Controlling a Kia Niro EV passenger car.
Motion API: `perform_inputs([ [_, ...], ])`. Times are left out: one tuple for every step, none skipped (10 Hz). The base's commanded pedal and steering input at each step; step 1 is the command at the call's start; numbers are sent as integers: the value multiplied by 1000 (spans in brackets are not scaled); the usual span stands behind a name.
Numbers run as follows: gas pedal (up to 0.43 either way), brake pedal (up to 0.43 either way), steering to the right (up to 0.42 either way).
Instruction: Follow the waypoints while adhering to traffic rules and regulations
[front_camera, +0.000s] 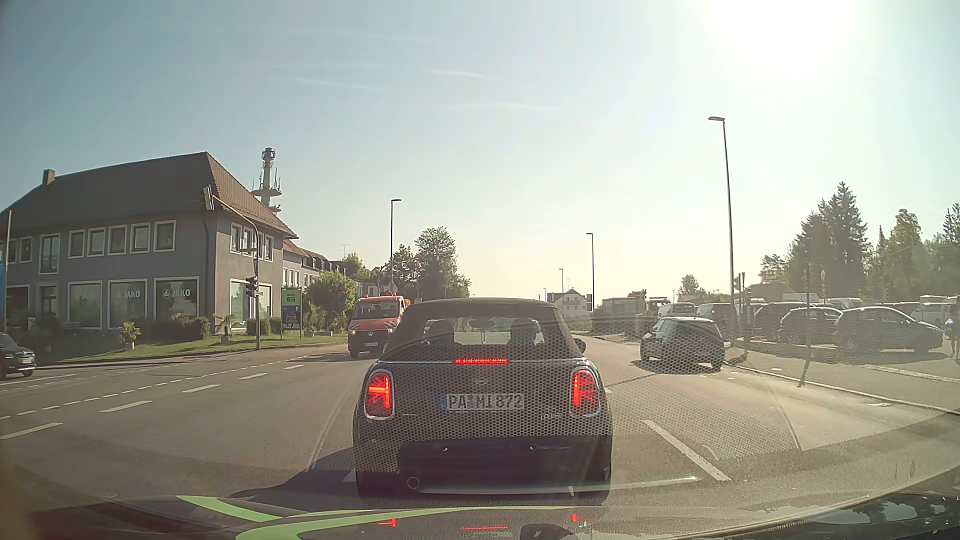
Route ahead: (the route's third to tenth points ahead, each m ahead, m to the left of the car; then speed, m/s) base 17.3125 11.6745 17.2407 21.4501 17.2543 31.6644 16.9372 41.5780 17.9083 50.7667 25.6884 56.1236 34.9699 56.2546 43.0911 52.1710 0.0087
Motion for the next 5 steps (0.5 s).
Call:
perform_inputs([
  [0, 256, 0],
  [0, 256, 0],
  [0, 256, 0],
  [0, 256, 0],
  [0, 256, 0],
])
